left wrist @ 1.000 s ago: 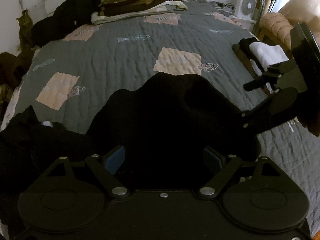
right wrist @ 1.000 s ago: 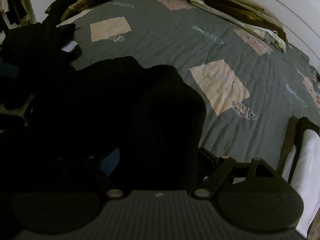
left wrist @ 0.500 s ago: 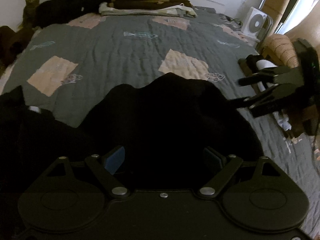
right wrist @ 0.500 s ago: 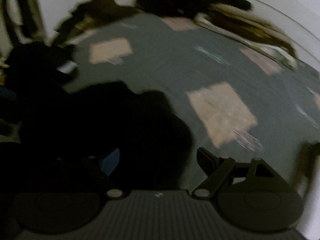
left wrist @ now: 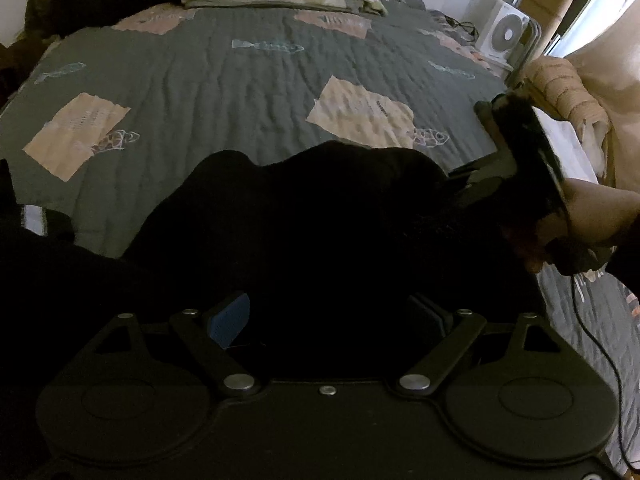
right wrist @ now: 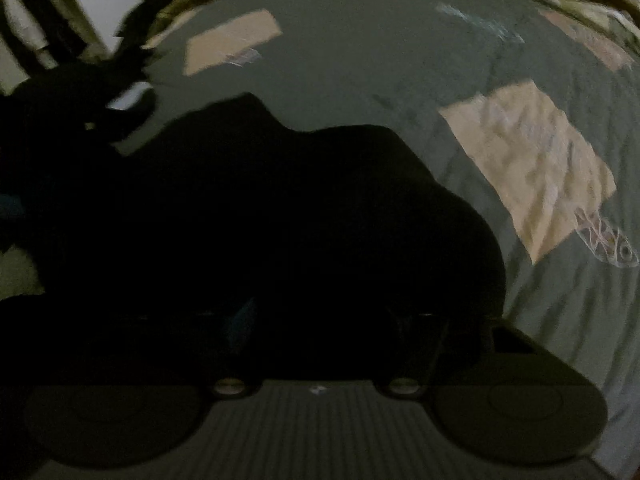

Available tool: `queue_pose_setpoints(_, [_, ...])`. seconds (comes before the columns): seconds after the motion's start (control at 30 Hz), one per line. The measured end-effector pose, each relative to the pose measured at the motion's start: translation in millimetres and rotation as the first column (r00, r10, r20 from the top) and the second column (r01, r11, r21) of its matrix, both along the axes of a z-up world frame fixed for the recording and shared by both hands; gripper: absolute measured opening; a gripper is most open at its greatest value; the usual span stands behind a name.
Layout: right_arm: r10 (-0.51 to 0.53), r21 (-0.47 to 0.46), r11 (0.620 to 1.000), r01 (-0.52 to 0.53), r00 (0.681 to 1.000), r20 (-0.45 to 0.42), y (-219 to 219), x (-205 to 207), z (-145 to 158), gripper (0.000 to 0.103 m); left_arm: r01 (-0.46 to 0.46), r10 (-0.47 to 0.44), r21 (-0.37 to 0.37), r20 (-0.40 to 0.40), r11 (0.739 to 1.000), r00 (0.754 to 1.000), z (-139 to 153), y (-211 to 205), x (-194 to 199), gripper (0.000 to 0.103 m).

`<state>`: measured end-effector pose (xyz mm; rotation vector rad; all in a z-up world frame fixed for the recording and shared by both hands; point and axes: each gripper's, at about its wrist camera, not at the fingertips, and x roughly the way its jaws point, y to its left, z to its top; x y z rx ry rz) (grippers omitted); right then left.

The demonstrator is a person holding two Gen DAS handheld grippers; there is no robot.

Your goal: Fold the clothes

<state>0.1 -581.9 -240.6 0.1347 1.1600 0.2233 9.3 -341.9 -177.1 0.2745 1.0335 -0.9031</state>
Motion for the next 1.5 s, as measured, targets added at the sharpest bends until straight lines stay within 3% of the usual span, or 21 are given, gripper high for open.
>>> queue_pose_setpoints(0.1, [-0.084, 0.07, 0.994, 0.088, 0.995, -0.058, -13.1, 5.2, -8.3, 0.068, 0.01, -0.01, -0.001, -0.003, 1.0, 1.0, -0.4, 0.0, 1.0, 0.085])
queue_pose_setpoints(0.23, [-0.138, 0.14, 0.979, 0.146, 0.988, -0.065, -27.2, -1.9, 0.2, 0.068, 0.014, -0.014, -0.002, -0.002, 1.0, 1.0, -0.2, 2.5, 1.7, 0.085])
queue_pose_setpoints(0.43, [-0.197, 0.158, 0.966, 0.206, 0.978, -0.072, -46.7, -4.3, 8.8, 0.068, 0.017, -0.017, -0.009, 0.008, 1.0, 1.0, -0.7, -1.6, 0.9, 0.085])
queue_pose_setpoints(0.77, [-0.17, 0.002, 0.985, 0.171, 0.977, -0.131, -14.9, 21.8, -35.6, 0.069, 0.036, -0.036, 0.003, 0.015, 0.999, 0.999, -3.4, -4.8, -2.5, 0.085])
queue_pose_setpoints(0.83, [-0.164, -0.001, 0.986, 0.165, 0.979, -0.124, -11.4, 21.3, -37.9, 0.06, 0.033, -0.033, 0.005, 0.014, 0.999, 0.999, -4.2, -5.1, -1.8, 0.085])
queue_pose_setpoints(0.9, [-0.143, 0.007, 0.99, 0.144, 0.984, -0.109, -6.9, 19.0, -35.9, 0.007, 0.029, -0.029, 0.005, 0.015, 1.0, 0.999, -4.6, -6.4, -1.5, 0.085])
queue_pose_setpoints(1.07, [-0.176, 0.054, 0.982, 0.181, 0.98, -0.088, -6.1, 7.9, -25.5, 0.007, 0.031, -0.031, 0.0, 0.015, 1.0, 0.999, -6.0, -9.1, -0.7, 0.085])
queue_pose_setpoints(1.2, [-0.196, 0.109, 0.974, 0.197, 0.98, -0.02, -4.6, -12.0, -1.3, 0.006, 0.029, -0.029, -0.006, 0.019, 1.0, 0.999, -7.5, -9.2, 2.1, 0.085])
queue_pose_setpoints(1.4, [-0.157, 0.138, 0.98, 0.146, 0.984, 0.08, 18.0, -48.4, 38.9, 0.006, 0.045, -0.046, -0.079, -0.014, 0.996, 0.999, 1.5, -12.0, 10.6, 0.085])
queue_pose_setpoints(1.5, [-0.142, 0.153, 0.98, 0.125, 0.984, 0.107, 30.9, -64.4, 50.2, 0.004, 0.075, -0.072, -0.092, 0.026, 0.993, 0.997, 11.1, -25.1, 10.1, 0.088])
